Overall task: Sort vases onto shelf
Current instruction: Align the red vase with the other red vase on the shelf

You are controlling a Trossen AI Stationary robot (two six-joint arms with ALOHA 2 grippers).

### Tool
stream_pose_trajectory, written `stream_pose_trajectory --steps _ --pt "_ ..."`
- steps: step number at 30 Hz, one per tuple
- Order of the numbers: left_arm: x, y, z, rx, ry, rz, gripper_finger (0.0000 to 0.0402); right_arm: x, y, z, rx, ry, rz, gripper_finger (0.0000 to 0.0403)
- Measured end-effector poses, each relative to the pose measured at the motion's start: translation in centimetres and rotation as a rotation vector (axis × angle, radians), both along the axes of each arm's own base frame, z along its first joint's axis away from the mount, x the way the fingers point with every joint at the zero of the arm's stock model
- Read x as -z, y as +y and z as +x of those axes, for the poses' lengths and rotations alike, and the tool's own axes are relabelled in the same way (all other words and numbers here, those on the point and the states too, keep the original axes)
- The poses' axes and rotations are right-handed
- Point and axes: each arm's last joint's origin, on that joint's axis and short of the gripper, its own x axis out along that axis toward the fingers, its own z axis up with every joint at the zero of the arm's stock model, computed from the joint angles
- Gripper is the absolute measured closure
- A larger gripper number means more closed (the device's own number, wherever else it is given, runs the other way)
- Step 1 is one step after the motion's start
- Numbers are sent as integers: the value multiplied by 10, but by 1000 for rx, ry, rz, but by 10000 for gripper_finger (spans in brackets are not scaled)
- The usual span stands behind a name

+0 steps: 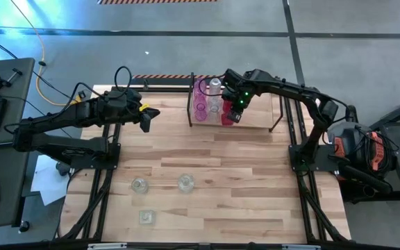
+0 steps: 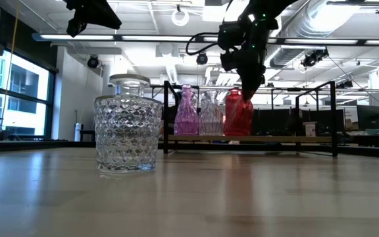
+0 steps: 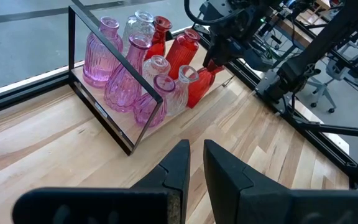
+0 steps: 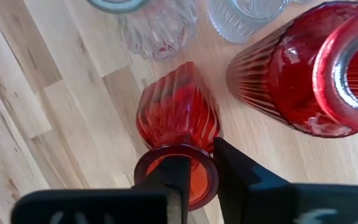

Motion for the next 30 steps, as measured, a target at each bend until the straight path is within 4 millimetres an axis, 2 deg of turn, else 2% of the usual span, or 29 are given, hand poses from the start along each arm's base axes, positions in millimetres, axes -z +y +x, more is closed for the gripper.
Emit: stream_pose_trajectory --steps 4,9,14,21,30 --pt "0 0 0 0 0 0 367 0 0 0 1 -4 -2 332" --pt "0 0 0 3 3 6 367 0 -1 1 12 -9 -2 315" --pt "0 0 0 4 3 6 367 -3 -1 2 18 -18 -6 314" --pt "0 0 0 4 3 6 367 -23 -4 6 24 -68 -59 313" --pt "0 0 0 4 3 6 367 -35 -4 8 19 -91 -89 313"
